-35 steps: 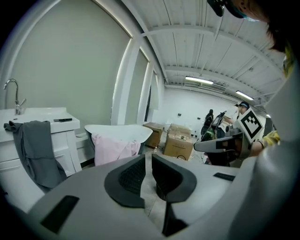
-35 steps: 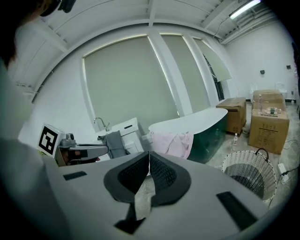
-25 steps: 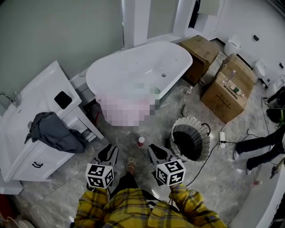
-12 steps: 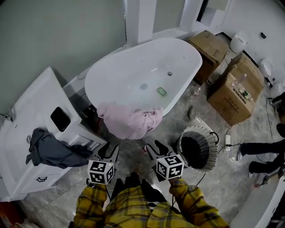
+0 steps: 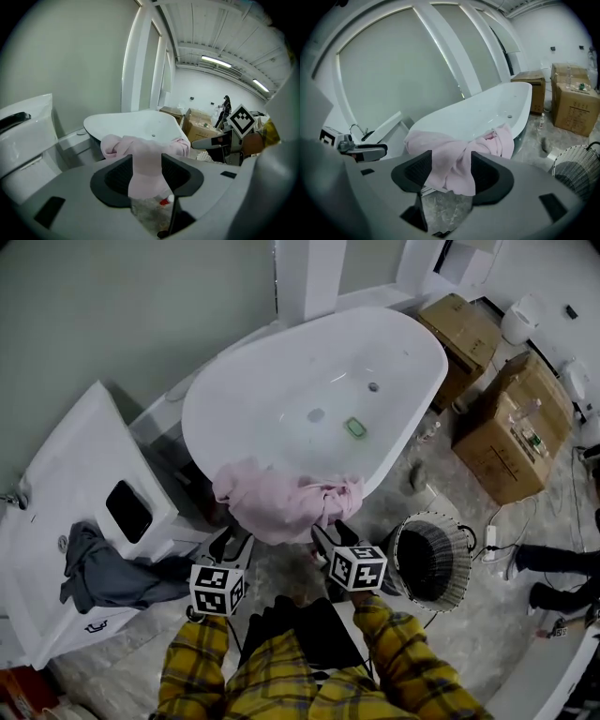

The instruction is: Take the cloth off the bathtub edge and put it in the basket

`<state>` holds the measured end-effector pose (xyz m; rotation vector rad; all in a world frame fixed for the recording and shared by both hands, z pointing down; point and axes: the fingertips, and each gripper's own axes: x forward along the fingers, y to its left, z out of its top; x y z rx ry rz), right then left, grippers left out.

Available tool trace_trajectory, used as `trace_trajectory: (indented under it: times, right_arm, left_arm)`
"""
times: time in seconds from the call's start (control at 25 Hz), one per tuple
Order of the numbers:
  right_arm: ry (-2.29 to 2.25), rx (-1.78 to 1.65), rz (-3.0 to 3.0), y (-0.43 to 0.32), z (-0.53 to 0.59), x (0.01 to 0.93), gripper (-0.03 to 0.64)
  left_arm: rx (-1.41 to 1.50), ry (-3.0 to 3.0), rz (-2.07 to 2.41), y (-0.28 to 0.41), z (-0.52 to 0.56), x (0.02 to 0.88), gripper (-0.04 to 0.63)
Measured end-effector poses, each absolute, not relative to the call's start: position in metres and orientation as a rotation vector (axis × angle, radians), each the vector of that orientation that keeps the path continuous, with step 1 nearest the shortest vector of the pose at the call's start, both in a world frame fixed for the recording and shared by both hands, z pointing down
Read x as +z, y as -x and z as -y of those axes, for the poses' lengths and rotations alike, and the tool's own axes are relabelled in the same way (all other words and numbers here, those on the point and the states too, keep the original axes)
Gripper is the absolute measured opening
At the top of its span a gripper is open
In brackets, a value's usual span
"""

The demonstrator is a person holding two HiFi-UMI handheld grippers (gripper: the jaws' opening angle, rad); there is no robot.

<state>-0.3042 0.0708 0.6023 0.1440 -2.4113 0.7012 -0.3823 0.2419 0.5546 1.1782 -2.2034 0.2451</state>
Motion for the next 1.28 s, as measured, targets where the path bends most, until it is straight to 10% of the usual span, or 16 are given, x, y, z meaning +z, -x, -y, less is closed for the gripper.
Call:
trace_trajectory:
  times: [1.0,1.28]
  right_arm:
    - [-0.586,1.303,2.020,0.342,-0.061,0.659,0.331]
    - [-0.592,1.465,1.939,0.339,-0.070,0.653,0.226]
  left_arm:
    - [0.226,-1.086,2.220,0.416,-0.256,0.571,0.187]
    - [0.224,-1.078,2.216,0.414,-0.258,0.573,0.187]
